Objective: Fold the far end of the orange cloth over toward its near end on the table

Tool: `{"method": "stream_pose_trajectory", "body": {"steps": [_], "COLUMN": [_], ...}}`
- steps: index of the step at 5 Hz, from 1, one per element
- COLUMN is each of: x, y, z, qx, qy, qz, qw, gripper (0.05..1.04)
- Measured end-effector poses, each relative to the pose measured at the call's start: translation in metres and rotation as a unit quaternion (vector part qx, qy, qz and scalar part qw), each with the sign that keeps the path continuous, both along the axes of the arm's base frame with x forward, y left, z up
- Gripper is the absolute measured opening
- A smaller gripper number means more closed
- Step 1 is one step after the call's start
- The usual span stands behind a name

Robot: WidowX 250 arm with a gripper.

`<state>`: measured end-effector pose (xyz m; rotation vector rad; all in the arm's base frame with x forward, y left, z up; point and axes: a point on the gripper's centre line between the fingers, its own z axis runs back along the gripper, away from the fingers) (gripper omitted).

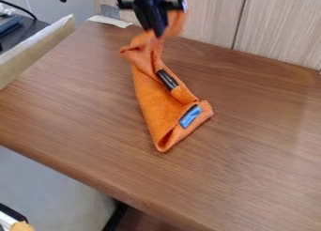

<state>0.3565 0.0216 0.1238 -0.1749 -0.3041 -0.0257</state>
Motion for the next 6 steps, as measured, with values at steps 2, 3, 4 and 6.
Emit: {"method": "stream_pose_trajectory", "body": {"steps": [2, 3, 4, 6], "x": [-0.027, -0.02, -0.025, -0.027], "y": [-0.028, -0.038, -0.035, -0.035], "z": [-0.032, -0.043, -0.07, -0.075], "qx": [0.025, 0.004, 0.03, 0.032], "qy": [0.01, -0.006, 0.013, 0.031], "qz": [-0.058, -0.087, -0.105, -0.106], "qw": [0.998, 0.9962, 0.994, 0.9934], "gripper": [0.072, 0.072, 0.072, 0.245]}}
